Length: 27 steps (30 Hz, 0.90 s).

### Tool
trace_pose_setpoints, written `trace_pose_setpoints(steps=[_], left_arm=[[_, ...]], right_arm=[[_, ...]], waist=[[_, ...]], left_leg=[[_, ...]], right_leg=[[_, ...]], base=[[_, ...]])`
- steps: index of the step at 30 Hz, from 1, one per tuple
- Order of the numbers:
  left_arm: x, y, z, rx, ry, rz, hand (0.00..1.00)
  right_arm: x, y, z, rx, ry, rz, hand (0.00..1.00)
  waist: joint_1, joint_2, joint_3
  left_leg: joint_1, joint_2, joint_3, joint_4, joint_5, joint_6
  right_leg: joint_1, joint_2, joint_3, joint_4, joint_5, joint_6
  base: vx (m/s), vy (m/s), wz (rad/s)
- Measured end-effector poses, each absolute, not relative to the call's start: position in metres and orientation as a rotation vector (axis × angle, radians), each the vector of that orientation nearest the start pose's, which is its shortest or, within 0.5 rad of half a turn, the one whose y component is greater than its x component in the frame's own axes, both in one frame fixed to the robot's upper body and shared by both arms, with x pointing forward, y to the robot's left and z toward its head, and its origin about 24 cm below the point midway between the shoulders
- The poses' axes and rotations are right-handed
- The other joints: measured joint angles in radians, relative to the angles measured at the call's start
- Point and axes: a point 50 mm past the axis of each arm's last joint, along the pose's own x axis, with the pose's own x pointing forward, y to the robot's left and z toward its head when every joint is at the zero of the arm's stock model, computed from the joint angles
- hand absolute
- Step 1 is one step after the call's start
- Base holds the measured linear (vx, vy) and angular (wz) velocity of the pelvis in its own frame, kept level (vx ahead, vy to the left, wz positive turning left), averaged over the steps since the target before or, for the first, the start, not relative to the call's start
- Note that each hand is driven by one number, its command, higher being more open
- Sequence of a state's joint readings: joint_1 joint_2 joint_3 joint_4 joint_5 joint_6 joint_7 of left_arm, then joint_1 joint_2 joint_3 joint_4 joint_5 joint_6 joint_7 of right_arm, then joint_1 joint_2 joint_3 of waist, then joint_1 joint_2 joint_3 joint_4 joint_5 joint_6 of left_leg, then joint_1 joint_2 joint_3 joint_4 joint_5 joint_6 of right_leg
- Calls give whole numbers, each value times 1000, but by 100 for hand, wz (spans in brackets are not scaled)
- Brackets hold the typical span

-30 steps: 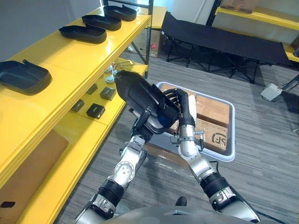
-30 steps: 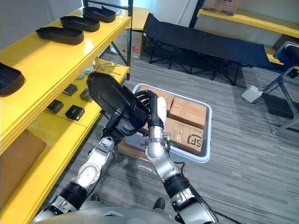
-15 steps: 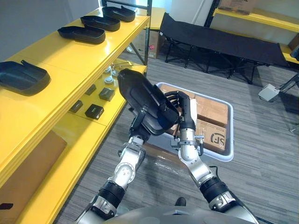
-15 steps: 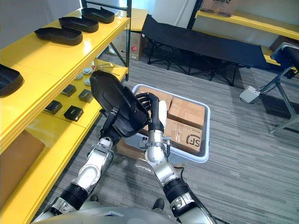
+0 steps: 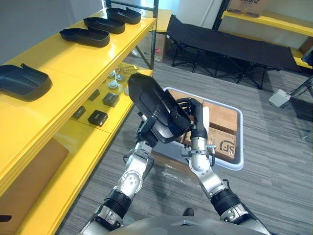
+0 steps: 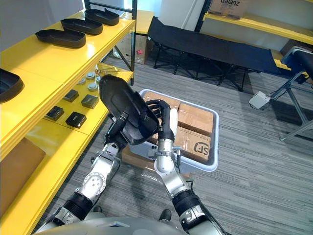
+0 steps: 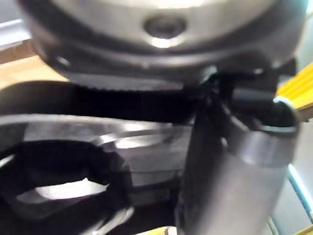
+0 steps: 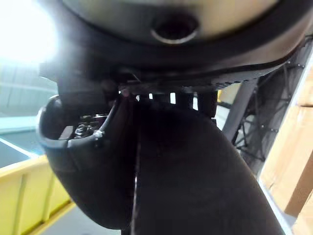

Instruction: Walk over and take three plastic housings, then place them on the shelf

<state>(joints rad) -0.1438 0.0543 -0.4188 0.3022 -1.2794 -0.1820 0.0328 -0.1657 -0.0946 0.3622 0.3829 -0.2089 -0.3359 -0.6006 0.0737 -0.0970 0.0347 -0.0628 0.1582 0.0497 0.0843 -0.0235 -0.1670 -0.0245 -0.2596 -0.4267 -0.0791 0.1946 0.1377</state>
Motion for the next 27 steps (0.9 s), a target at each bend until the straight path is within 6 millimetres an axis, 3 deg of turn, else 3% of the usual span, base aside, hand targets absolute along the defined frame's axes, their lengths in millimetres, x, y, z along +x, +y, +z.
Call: trace_pose_setpoints(steps=[5, 12, 22, 23, 27], left_arm=[[260, 70, 8, -1011, 282, -192, 0], [262, 75, 7, -880, 283, -187, 0], [261, 78, 5, -857, 286, -190, 0], [261, 78, 6, -855, 282, -190, 0], [261, 78, 8, -855, 249, -185, 0]], right_arm=[[259, -108, 20, -266, -196, -154, 0], [249, -104, 26, -227, -255, -135, 0], [248, -104, 24, -234, -240, -132, 0], [248, -104, 24, -233, -240, -131, 100], [248, -102, 25, -231, -252, -121, 100]], waist=[[-3, 0, 0], [-23, 0, -1], [-27, 1, -1], [-27, 1, -1], [-28, 1, -2]], left_leg=[[0, -2, 1, 0, 0, 0], [1, -4, 9, 0, -1, 2], [1, -9, 11, 1, -2, 4], [1, -9, 11, 1, -2, 4], [1, -9, 10, 1, -2, 4]], right_leg=[[-1, -2, 1, 0, 0, 0], [-7, -5, 8, 0, 1, 1], [-9, -11, 10, 0, 4, 5], [-9, -11, 10, 0, 4, 5], [-9, -11, 10, 0, 4, 5]], base=[[0, 0, 0], [0, 1, -2], [0, 0, 0], [0, 0, 0], [0, 0, 0]])
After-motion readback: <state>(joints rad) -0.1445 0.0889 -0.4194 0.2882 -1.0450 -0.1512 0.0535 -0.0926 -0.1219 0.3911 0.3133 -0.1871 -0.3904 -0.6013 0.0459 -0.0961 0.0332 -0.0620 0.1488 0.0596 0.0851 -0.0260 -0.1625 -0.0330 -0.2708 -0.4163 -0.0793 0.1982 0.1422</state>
